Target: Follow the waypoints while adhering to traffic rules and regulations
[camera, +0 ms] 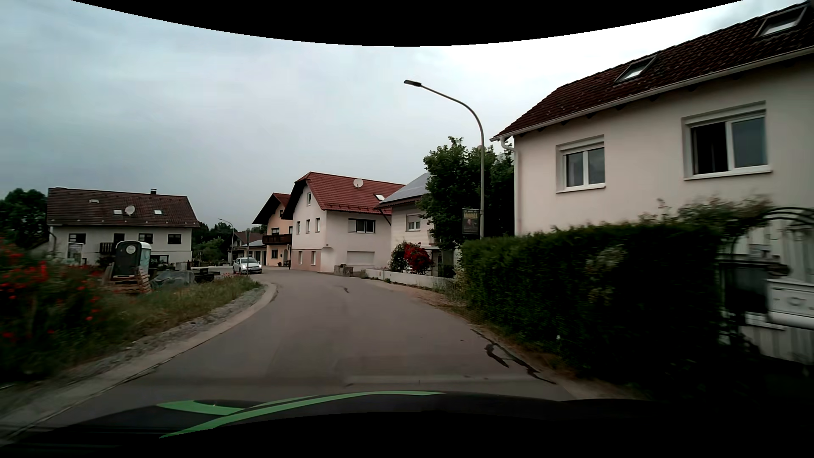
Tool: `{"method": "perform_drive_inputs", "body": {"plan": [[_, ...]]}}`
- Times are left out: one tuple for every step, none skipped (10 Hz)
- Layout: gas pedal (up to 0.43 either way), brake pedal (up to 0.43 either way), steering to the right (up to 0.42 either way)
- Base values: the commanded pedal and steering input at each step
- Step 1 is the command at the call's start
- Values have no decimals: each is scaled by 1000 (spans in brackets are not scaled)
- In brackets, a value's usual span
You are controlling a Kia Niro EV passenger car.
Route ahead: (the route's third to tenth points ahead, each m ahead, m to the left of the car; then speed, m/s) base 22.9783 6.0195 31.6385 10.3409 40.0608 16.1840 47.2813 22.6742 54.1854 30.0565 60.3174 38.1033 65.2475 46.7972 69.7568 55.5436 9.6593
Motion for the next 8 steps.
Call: {"method": "perform_drive_inputs", "body": {"plan": [[47, 0, -42], [47, 0, -40], [47, 0, -40], [47, 0, -40], [47, 0, -41], [47, 0, -46], [47, 0, -52], [47, 0, -57]]}}
